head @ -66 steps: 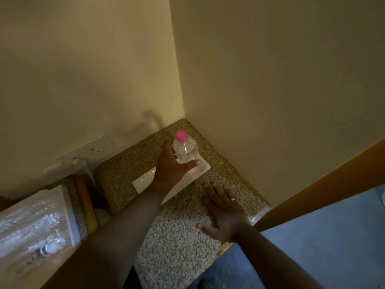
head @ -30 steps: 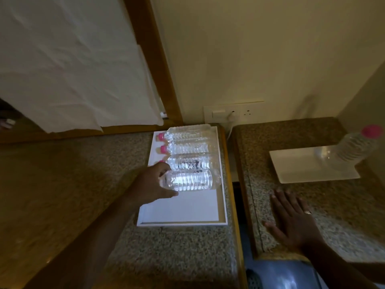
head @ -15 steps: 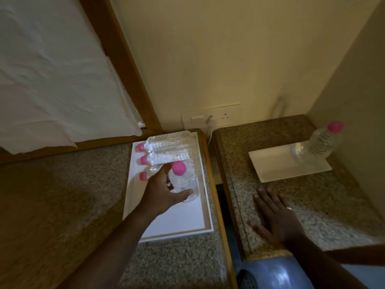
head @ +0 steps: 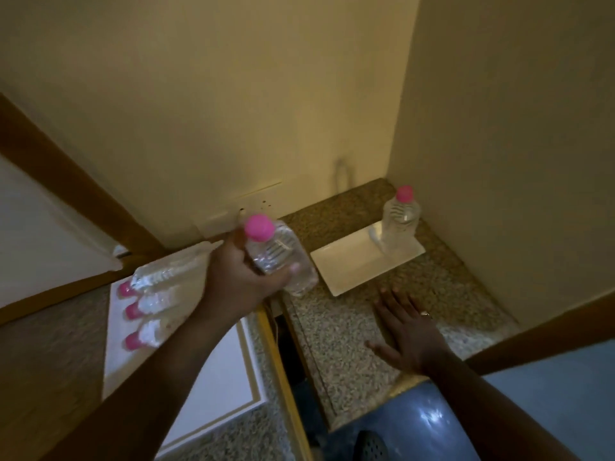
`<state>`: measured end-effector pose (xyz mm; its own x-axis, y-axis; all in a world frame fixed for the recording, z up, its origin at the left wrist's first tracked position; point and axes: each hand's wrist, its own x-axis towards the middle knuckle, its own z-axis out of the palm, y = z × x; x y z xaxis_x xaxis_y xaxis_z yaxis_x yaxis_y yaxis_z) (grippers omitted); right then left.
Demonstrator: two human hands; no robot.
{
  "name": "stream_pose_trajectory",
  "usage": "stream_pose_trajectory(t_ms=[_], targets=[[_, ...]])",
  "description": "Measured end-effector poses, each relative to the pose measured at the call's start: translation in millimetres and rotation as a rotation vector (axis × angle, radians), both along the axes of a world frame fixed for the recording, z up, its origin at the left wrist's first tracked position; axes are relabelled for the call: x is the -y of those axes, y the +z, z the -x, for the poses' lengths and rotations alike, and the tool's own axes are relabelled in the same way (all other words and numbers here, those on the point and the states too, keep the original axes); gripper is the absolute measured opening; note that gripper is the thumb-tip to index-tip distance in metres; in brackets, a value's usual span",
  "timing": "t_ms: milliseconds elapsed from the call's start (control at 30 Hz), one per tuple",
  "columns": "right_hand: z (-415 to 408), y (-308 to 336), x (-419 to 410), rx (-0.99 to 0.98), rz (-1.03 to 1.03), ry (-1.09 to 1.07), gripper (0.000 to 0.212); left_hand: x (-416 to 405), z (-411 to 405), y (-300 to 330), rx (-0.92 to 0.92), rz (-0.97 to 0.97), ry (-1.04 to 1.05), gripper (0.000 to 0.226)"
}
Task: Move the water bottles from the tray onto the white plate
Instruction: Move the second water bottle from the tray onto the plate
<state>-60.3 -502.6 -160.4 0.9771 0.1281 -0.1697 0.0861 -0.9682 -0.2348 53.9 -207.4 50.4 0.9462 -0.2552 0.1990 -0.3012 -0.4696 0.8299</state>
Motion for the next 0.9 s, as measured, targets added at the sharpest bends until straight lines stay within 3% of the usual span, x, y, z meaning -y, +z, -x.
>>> stream_pose_trajectory(t_ms=[100, 333, 467, 900], targets=[[1, 3, 23, 0.001, 0.023, -0.023, 0.096, 69, -22, -17, -0.07, 0.007, -0.092, 0.053], [2, 0, 36, 0.055, -0.045, -0.032, 0.091, 157, -60, -77, -0.142, -0.138, -0.18, 0.069], [1, -3, 37, 0.084, -0.058, -0.024, 0.09, 169, -64, -92, -0.112, -0.182, -0.154, 0.068], [1, -11, 37, 0.076, -0.059, -0.035, 0.09, 176, -69, -100, -0.192, -0.075, -0.171, 0.071]])
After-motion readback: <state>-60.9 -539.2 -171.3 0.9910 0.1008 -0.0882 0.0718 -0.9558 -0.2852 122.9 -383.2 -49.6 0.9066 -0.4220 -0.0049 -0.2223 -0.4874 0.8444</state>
